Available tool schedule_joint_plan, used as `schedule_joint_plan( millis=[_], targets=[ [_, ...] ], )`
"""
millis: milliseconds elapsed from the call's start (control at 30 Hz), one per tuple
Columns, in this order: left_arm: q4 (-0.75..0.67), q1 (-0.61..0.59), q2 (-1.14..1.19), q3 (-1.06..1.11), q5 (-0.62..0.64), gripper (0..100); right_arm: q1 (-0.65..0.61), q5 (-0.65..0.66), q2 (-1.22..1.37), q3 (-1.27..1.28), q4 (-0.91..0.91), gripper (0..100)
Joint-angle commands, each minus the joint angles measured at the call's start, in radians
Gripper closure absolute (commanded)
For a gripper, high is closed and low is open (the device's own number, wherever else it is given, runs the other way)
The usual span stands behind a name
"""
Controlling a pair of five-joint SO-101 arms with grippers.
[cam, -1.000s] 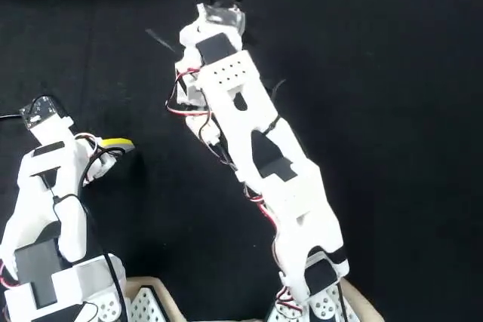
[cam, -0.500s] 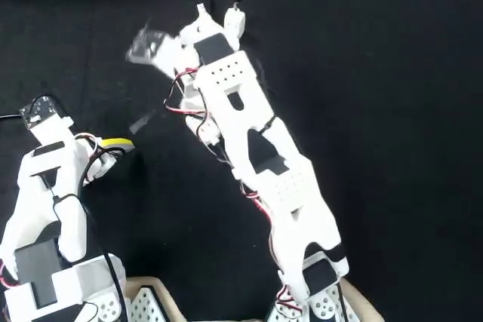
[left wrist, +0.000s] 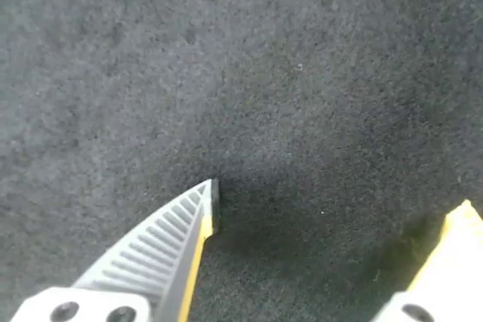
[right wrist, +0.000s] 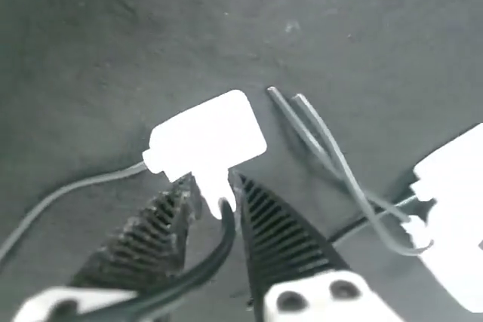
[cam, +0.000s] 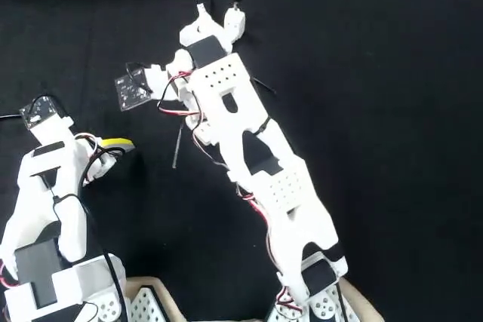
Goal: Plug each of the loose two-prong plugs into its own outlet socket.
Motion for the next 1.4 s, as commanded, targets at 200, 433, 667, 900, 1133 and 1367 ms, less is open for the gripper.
schedule_joint_plan(
  millis=[200, 433, 667, 900, 1133, 1367],
  targets=[
    [-0.005, 0.007, -0.035, -0.007, 0.008, 55, -0.008, 0.146, -0.013, -0.084, 0.005, 98.6],
    [-0.005, 0.007, -0.035, -0.007, 0.008, 55, -0.009, 0.209, 0.004, -0.09, -0.035, 98.6],
    [-0.005, 0.007, -0.035, -0.007, 0.008, 55, -0.018, 0.209, 0.053, -0.091, -0.075, 98.6],
    [-0.005, 0.007, -0.035, -0.007, 0.006, 55, -0.032, 0.21, 0.053, -0.093, -0.08, 98.6],
    [-0.005, 0.007, -0.035, -0.007, 0.005, 55, -0.057, 0.224, 0.053, -0.093, -0.112, 98.6],
    [-0.005, 0.007, -0.035, -0.007, 0.005, 55, -0.038, 0.224, 0.054, -0.093, -0.146, 98.6]
  ],
)
